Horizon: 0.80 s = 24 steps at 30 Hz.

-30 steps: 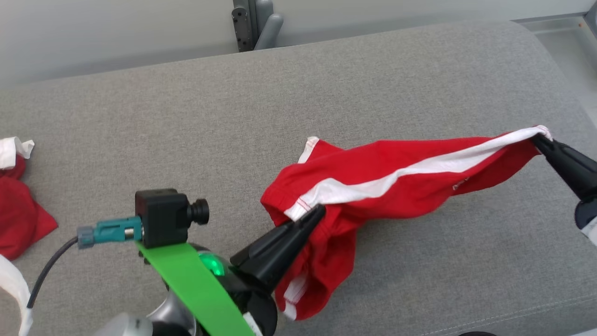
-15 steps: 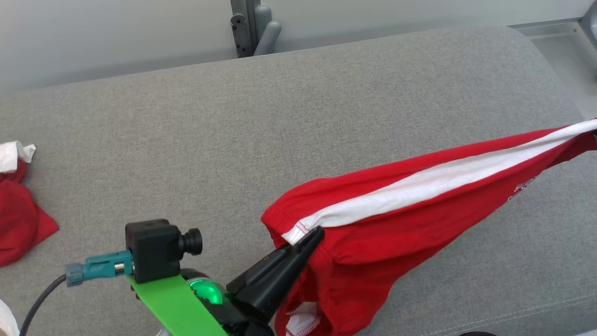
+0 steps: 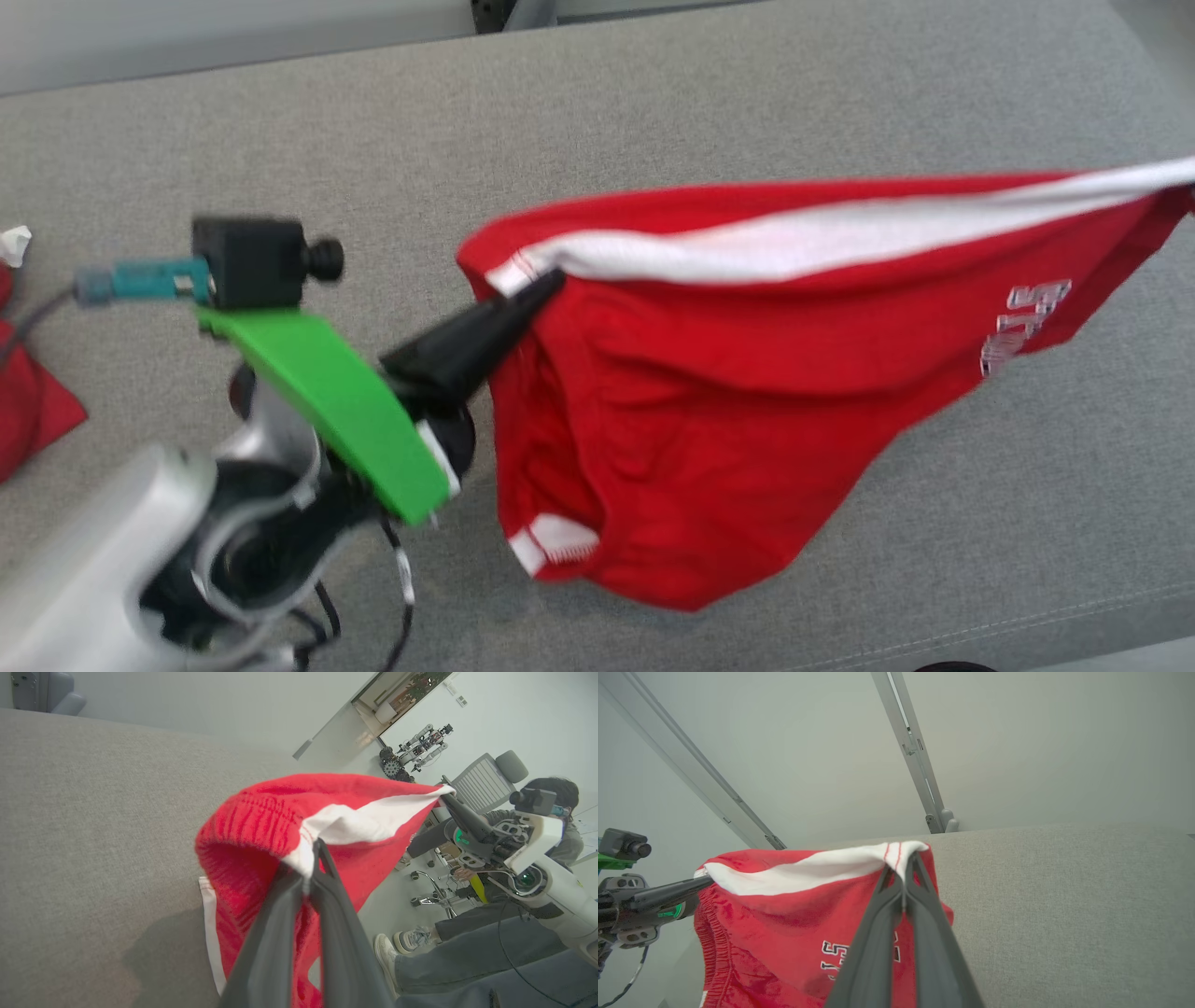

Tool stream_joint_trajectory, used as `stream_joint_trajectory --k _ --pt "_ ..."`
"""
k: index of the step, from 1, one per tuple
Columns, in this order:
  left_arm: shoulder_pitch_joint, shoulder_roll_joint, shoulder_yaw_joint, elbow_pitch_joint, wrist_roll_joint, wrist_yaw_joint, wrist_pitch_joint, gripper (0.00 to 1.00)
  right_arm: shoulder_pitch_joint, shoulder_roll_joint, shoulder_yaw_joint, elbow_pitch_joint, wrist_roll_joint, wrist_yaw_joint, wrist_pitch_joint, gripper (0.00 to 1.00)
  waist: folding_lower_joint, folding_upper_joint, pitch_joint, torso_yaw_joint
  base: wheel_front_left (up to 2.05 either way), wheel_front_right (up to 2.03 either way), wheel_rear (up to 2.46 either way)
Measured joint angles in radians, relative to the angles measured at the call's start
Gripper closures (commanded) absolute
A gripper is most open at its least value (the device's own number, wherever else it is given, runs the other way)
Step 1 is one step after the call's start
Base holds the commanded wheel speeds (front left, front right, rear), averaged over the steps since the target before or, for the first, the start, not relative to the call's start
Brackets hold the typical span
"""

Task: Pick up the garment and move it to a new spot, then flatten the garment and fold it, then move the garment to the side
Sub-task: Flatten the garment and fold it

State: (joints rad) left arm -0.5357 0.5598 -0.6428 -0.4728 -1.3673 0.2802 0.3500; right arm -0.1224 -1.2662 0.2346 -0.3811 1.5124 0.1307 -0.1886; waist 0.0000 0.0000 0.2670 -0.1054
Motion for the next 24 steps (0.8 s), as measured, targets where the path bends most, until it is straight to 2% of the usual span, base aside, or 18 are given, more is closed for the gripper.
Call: stream_joint_trajectory --k 2,4,7,10,11,14,16,17,18,20,22,24 --pt "-0.147 -0.012 0.018 0.116 0.002 -0.012 0.055 1.00 -0.137 0.044 0.016 0.045 -0.028 0.000 0.050 1.00 0.0000 0.0000 0.039 0.004 0.00 0.00 0.00" --pt "-0.319 -0.039 0.032 0.257 0.036 -0.027 0.081 1.00 -0.325 0.130 0.051 0.127 -0.076 0.000 0.109 1.00 0.0000 0.0000 0.082 0.007 0.00 0.00 0.00" --pt "-0.559 -0.092 0.029 0.486 0.125 -0.060 0.086 1.00 -0.668 0.364 0.117 0.344 -0.205 0.000 0.164 1.00 0.0000 0.0000 0.147 0.009 0.00 0.00 0.00" --pt "-0.768 -0.142 0.033 0.708 0.236 -0.091 0.003 1.00 -0.990 0.643 0.152 0.626 -0.382 0.000 0.147 1.00 0.0003 0.0000 0.206 0.004 0.00 0.00 0.00" --pt "-0.837 -0.156 0.033 0.773 0.278 -0.099 -0.037 1.00 -1.087 0.727 0.141 0.720 -0.447 0.001 0.109 1.00 0.0003 0.0000 0.225 0.000 0.00 0.00 0.00" --pt "-1.014 -0.207 0.036 0.933 0.379 -0.145 -0.183 1.00 -1.317 0.906 0.076 0.933 -0.587 0.001 -0.016 1.00 0.0003 0.0000 0.276 -0.017 0.00 0.00 0.00" --pt "-1.085 -0.234 0.028 1.015 0.430 -0.191 -0.269 1.00 -1.410 0.981 0.062 1.001 -0.638 0.000 -0.043 1.00 0.0003 0.0000 0.307 -0.031 0.00 0.00 0.00" --pt "-1.085 -0.234 0.028 1.015 0.430 -0.191 -0.269 1.00 -1.410 0.981 0.062 1.001 -0.638 0.000 -0.043 1.00 0.0003 0.0000 0.307 -0.031 0.00 0.00 0.00" --pt "-1.112 -0.241 0.020 1.043 0.444 -0.233 -0.305 1.00 -1.443 1.011 0.056 1.019 -0.660 0.000 -0.054 1.00 0.0003 0.0000 0.323 -0.039 0.00 0.00 0.00" --pt "-1.152 -0.248 0.028 1.115 0.463 -0.276 -0.401 1.00 -1.474 1.052 0.061 1.024 -0.674 0.000 -0.065 1.00 0.0003 0.0000 0.355 -0.053 0.00 0.00 0.00" --pt "-1.152 -0.239 0.024 1.185 0.483 -0.332 -0.473 1.00 -1.449 1.067 0.107 0.994 -0.672 0.000 -0.069 1.00 0.0002 -0.0001 0.385 -0.068 0.00 0.00 0.00" --pt "-1.107 -0.228 -0.002 1.247 0.499 -0.370 -0.526 1.00 -1.367 1.060 0.188 0.940 -0.668 0.000 -0.070 1.00 0.0003 0.0000 0.412 -0.083 0.00 0.00 0.00"
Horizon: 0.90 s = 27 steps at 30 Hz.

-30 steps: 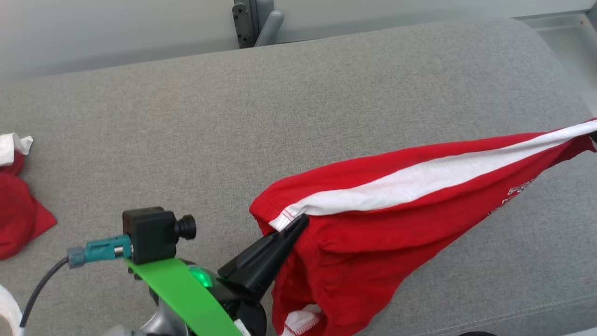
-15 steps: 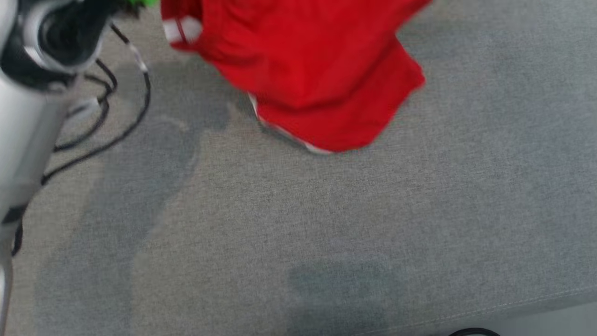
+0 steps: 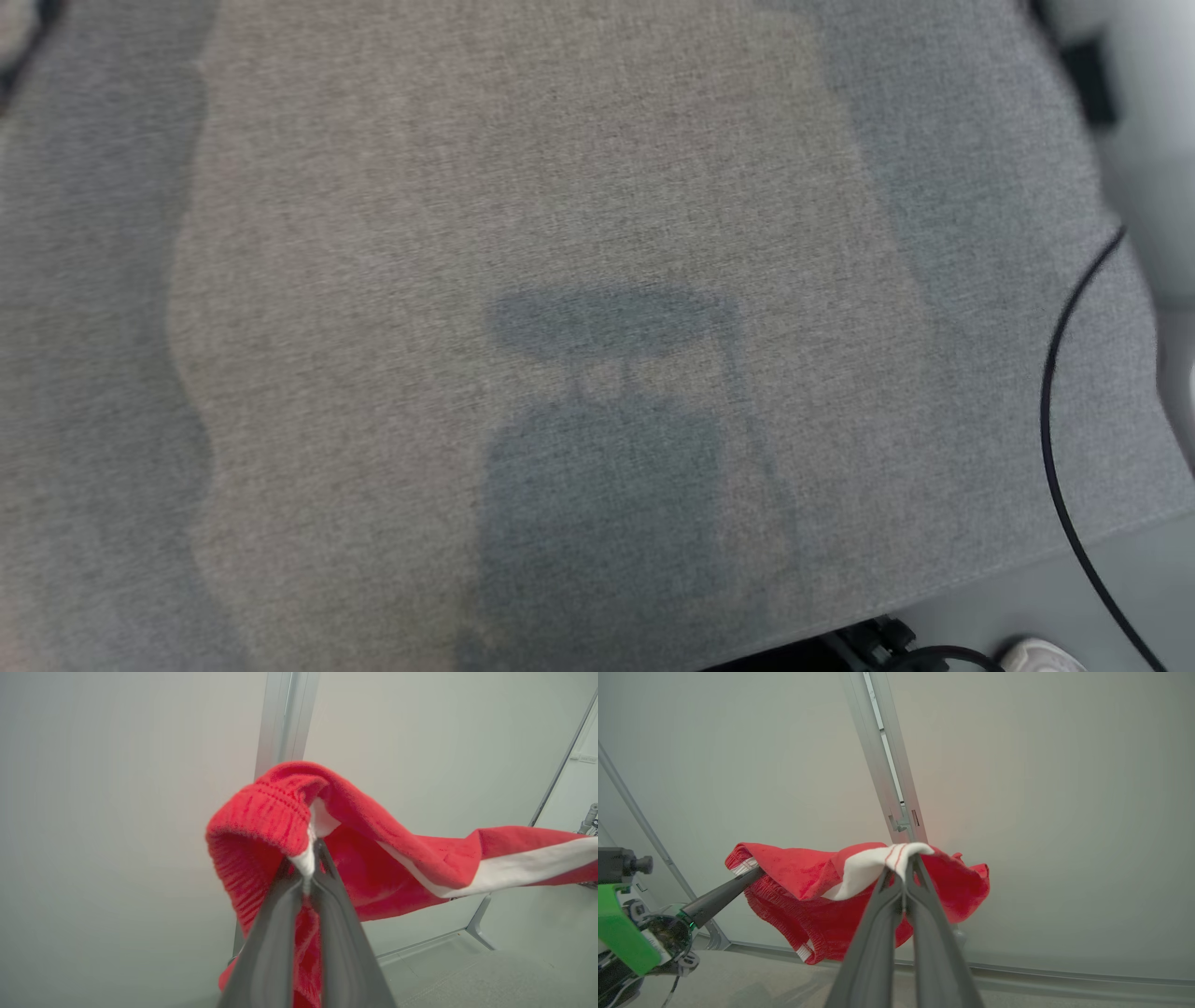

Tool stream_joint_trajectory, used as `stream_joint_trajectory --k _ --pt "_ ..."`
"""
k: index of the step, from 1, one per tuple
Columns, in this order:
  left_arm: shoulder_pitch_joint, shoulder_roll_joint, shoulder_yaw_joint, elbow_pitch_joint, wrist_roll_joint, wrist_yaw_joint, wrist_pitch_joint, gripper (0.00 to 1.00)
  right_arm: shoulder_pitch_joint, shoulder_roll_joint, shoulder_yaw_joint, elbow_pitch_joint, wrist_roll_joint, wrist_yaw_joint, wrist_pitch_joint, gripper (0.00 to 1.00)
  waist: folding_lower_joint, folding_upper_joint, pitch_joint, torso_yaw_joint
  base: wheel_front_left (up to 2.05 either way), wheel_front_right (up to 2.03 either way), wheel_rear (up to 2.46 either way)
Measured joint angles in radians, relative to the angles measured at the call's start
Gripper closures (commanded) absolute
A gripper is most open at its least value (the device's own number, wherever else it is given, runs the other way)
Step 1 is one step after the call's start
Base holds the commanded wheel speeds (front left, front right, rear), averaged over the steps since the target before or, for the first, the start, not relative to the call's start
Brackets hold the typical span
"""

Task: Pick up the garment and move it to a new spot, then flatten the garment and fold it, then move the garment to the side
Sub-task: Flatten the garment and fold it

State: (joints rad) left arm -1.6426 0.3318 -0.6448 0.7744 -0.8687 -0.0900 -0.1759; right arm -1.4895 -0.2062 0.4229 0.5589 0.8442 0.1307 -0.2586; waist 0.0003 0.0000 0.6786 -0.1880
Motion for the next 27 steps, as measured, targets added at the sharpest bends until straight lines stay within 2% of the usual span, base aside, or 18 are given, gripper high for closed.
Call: stream_joint_trajectory --k 3,5,9,13,17,21,24,27 --pt "0.128 0.017 -0.035 0.042 -0.012 -0.033 -0.039 1.00 0.167 -0.062 0.130 -0.105 0.026 0.000 -0.002 1.00 0.0000 0.0000 0.027 -0.024 0.00 0.00 0.00" --pt "0.218 0.032 -0.042 0.021 -0.062 -0.035 -0.056 1.00 0.271 -0.133 0.179 -0.191 0.036 0.000 -0.003 1.00 -0.0001 0.0000 0.039 -0.037 0.00 0.00 0.00" --pt "0.418 0.104 -0.112 -0.155 -0.151 -0.038 -0.072 1.00 0.473 -0.273 0.200 -0.321 0.064 0.000 -0.003 1.00 0.0000 0.0001 0.049 -0.047 0.00 0.00 0.00" --pt "0.565 0.201 -0.126 -0.362 -0.258 -0.038 -0.081 1.00 0.622 -0.378 0.159 -0.389 0.050 0.000 -0.003 1.00 -0.0004 0.0000 0.029 -0.044 0.00 0.00 0.00" --pt "0.705 0.266 -0.150 -0.547 -0.286 -0.039 -0.082 1.00 0.721 -0.438 0.119 -0.420 0.004 0.000 -0.004 1.00 -0.0003 0.0001 0.002 -0.021 0.00 0.00 0.00" --pt "0.847 0.315 -0.189 -0.659 -0.282 -0.036 -0.084 1.00 0.822 -0.484 0.109 -0.424 -0.060 0.000 -0.004 1.00 -0.0004 0.0001 -0.045 0.002 0.00 0.00 0.00" --pt "0.946 0.320 -0.200 -0.706 -0.251 -0.018 -0.086 1.00 0.890 -0.499 0.090 -0.419 -0.083 0.001 -0.004 1.00 -0.0004 0.0000 -0.085 0.019 0.00 0.00 0.00" --pt "1.036 0.297 -0.165 -0.730 -0.246 -0.005 -0.088 1.00 0.963 -0.504 0.077 -0.418 -0.096 0.001 -0.004 1.00 -0.0004 0.0000 -0.125 0.038 0.00 0.00 0.00"
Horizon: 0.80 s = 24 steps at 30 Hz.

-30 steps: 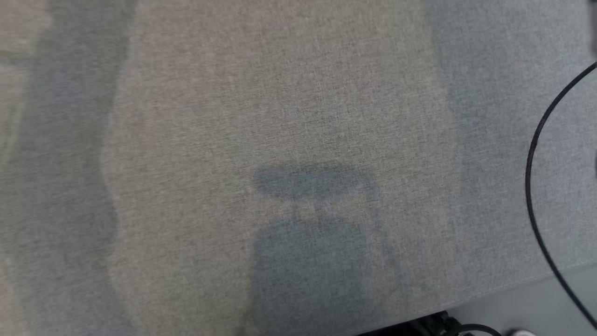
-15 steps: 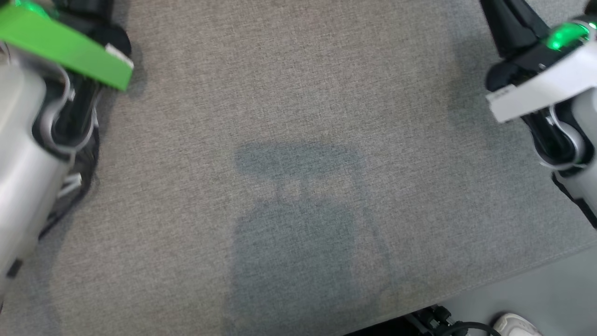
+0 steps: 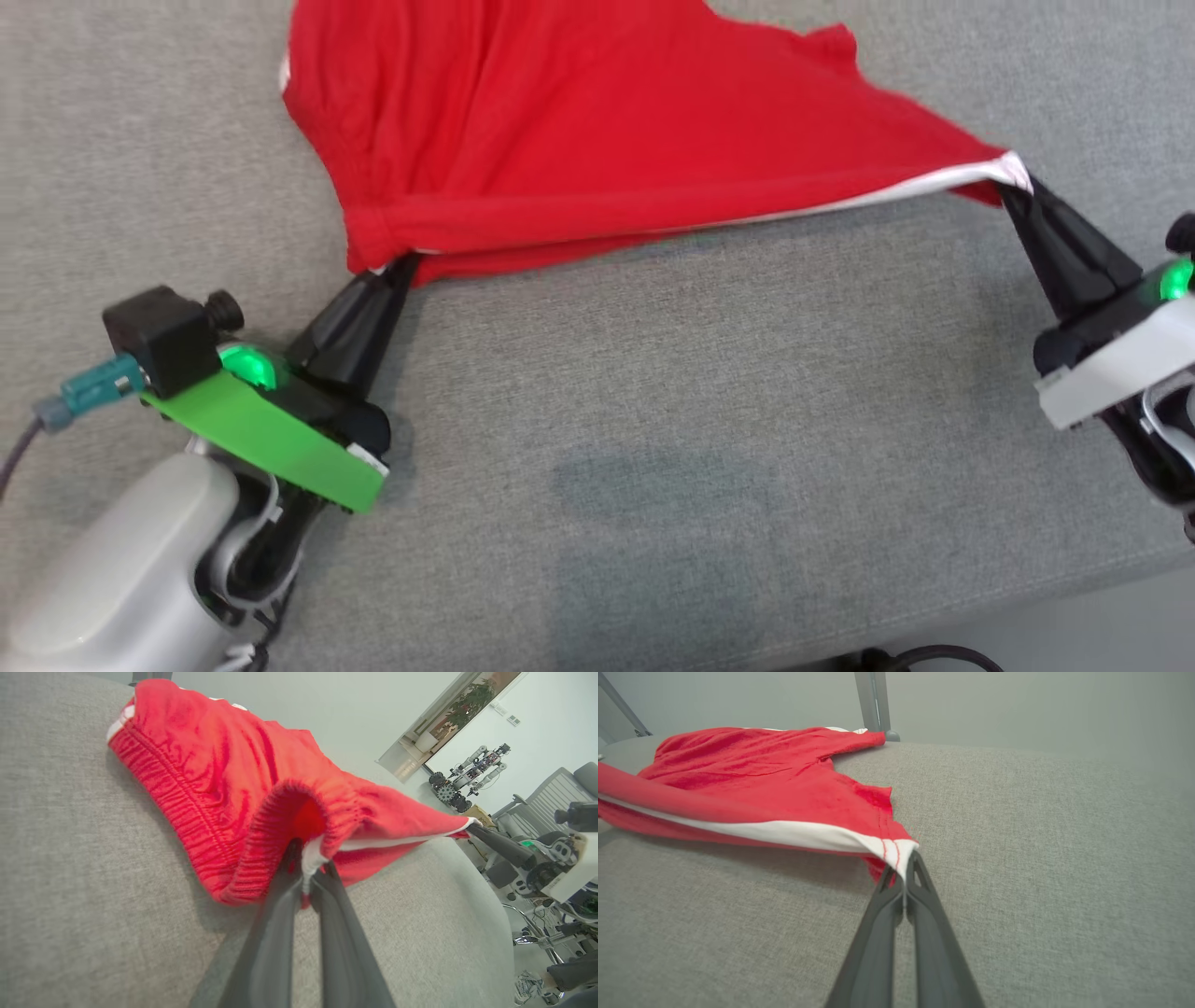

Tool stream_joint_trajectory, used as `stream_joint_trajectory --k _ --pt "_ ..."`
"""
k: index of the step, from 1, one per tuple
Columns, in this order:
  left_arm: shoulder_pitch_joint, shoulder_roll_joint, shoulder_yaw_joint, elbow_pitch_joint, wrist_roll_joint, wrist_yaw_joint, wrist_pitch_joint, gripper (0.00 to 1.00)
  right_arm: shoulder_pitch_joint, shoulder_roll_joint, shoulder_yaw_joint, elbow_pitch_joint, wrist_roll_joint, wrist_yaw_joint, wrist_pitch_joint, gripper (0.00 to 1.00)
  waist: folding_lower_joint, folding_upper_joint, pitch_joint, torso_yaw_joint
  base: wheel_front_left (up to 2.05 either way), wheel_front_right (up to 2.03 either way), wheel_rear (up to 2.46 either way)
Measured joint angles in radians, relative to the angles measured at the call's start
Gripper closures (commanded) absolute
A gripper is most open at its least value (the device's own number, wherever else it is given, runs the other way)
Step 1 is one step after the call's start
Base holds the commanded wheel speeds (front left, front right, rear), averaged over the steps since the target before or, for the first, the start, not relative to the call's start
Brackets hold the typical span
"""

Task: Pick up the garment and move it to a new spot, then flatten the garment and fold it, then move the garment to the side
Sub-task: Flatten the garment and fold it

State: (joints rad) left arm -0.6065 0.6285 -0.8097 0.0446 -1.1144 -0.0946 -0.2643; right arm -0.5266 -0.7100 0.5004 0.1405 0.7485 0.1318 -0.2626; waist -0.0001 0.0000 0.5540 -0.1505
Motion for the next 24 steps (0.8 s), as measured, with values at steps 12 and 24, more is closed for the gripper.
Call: stream_joint_trajectory --k 12,24 --pt "0.355 -0.119 0.095 -0.080 0.130 0.026 0.000 1.00 0.347 -0.056 -0.073 -0.092 -0.006 0.000 0.000 1.00 0.0000 0.0000 -0.175 0.048 0.00 0.00 0.00" --pt "0.662 -0.193 0.113 -0.279 0.151 0.152 0.001 1.00 0.698 -0.136 -0.254 -0.292 0.031 0.000 0.053 1.00 0.0000 0.0001 -0.353 0.053 0.00 0.00 0.00"
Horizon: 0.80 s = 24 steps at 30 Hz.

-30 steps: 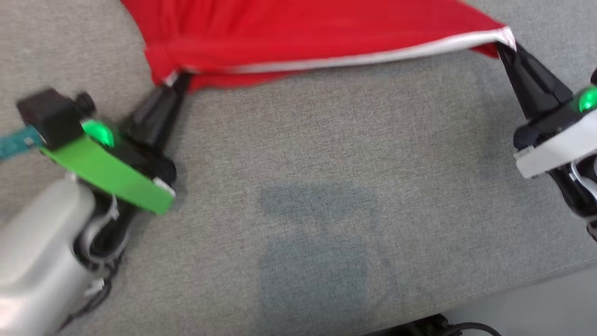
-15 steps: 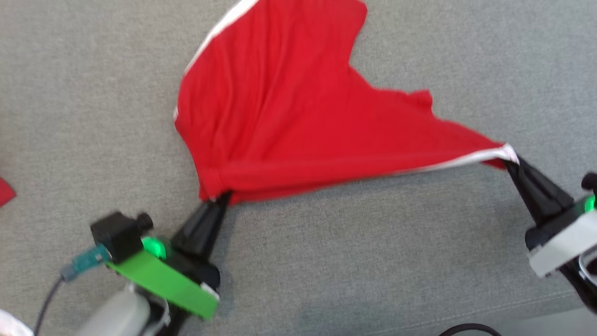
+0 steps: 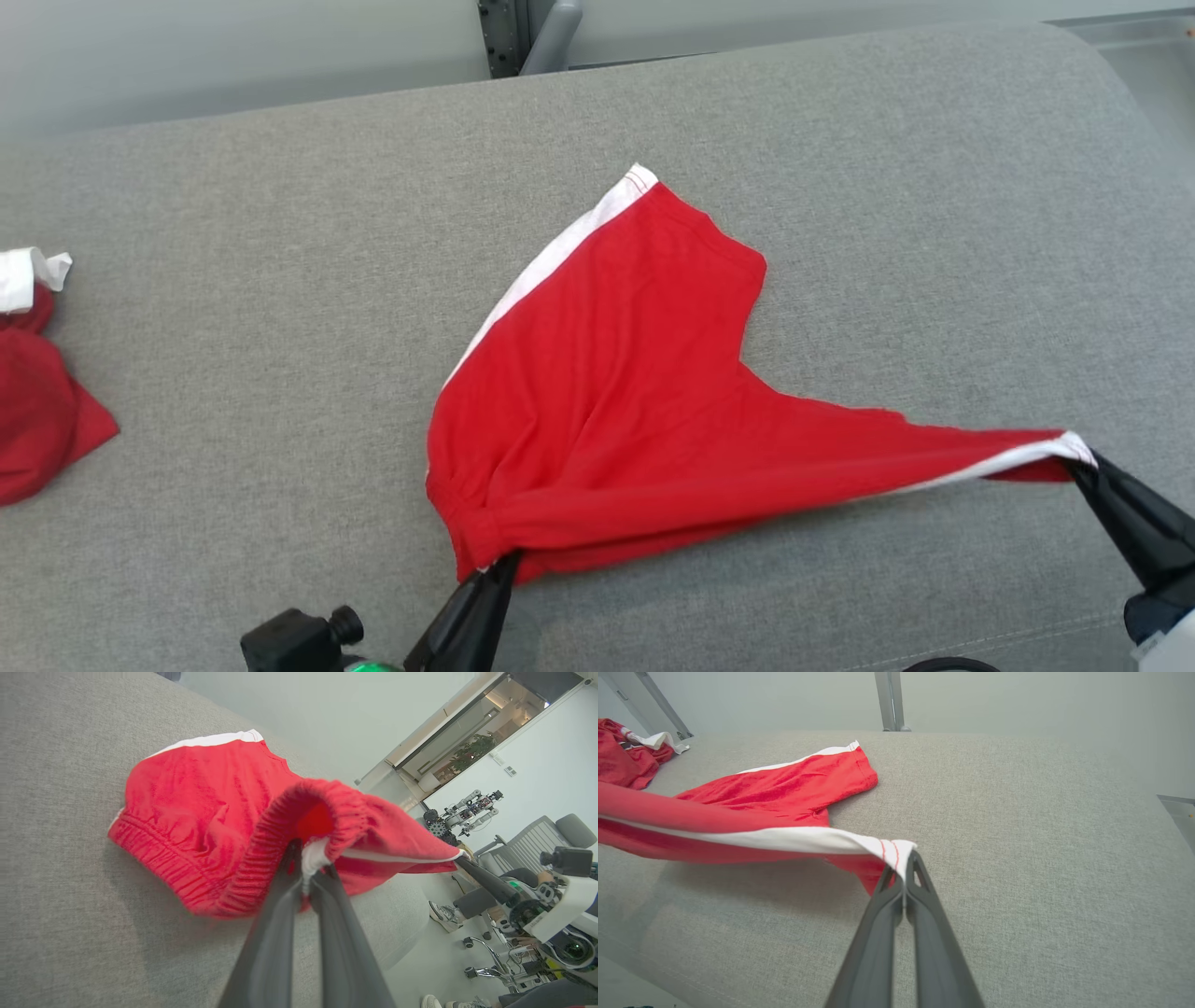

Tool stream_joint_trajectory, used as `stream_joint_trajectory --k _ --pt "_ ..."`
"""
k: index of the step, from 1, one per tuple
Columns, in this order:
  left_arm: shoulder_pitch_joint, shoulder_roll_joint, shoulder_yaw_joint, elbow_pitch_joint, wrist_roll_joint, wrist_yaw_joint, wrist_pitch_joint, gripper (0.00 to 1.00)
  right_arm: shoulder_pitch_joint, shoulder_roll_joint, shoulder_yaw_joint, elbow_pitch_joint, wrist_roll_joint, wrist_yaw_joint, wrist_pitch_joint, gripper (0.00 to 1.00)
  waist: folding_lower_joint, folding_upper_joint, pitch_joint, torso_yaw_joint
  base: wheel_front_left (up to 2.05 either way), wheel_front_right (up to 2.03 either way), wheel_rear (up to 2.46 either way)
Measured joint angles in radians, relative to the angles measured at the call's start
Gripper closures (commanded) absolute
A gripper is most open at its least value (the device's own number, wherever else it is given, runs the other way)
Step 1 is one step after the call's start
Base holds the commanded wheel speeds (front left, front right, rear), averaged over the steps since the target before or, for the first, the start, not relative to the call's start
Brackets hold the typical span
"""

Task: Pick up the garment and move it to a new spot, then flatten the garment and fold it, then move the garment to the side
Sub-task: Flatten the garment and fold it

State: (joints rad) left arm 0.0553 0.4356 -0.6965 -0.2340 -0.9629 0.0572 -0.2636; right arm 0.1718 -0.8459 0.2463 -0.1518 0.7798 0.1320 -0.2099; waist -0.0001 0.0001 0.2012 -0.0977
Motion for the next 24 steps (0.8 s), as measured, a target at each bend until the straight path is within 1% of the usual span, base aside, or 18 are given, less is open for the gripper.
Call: stream_joint_trajectory --k 2,4,5,7,9,13,16,19,21,24 --pt "-0.005 -0.012 0.017 -0.014 -0.024 0.017 0.007 1.00 -0.039 -0.002 -0.004 -0.024 0.003 0.000 0.026 1.00 0.0000 0.0000 0.007 0.001 0.00 0.00 0.00" --pt "-0.025 -0.026 0.032 -0.016 -0.038 0.033 0.017 1.00 -0.120 -0.017 0.011 -0.035 0.005 0.000 0.062 1.00 0.0000 0.0000 0.021 0.003 0.00 0.00 0.00" --pt "-0.040 -0.044 0.047 -0.013 -0.052 0.041 0.017 1.00 -0.168 -0.022 0.023 -0.036 0.012 0.000 0.082 1.00 0.0000 0.0000 0.031 0.004 0.00 0.00 0.00" --pt "-0.086 -0.081 0.068 0.009 -0.084 0.052 0.026 1.00 -0.278 -0.029 0.068 -0.028 0.018 0.000 0.123 1.00 0.0000 0.0000 0.055 0.005 0.00 0.00 0.00" --pt "-0.132 -0.107 0.081 0.045 -0.089 0.068 0.030 1.00 -0.394 -0.030 0.113 -0.001 0.032 -0.001 0.162 1.00 0.0001 0.0000 0.083 0.009 0.00 0.00 0.00" --pt "-0.224 -0.170 0.105 0.125 -0.091 0.113 0.033 1.00 -0.639 -0.033 0.226 0.080 0.038 -0.001 0.237 1.00 0.0000 0.0000 0.144 0.036 0.00 0.00 0.00" --pt "-0.272 -0.206 0.110 0.162 -0.094 0.127 0.037 1.00 -0.805 -0.012 0.311 0.156 0.054 -0.001 0.281 1.00 0.0001 0.0000 0.185 0.076 0.00 0.00 0.00" --pt "-0.293 -0.226 0.108 0.189 -0.101 0.135 0.050 1.00 -0.948 0.022 0.381 0.251 0.074 -0.001 0.307 1.00 0.0001 0.0000 0.216 0.121 0.00 0.00 0.00" --pt "-0.296 -0.233 0.100 0.202 -0.102 0.138 0.061 1.00 -1.011 0.049 0.431 0.315 0.091 -0.001 0.323 1.00 0.0001 0.0000 0.232 0.151 0.00 0.00 0.00" --pt "-0.301 -0.241 0.087 0.203 -0.109 0.143 0.074 1.00 -1.091 0.070 0.504 0.393 0.102 -0.001 0.331 1.00 0.0001 0.0000 0.251 0.193 0.00 0.00 0.00"
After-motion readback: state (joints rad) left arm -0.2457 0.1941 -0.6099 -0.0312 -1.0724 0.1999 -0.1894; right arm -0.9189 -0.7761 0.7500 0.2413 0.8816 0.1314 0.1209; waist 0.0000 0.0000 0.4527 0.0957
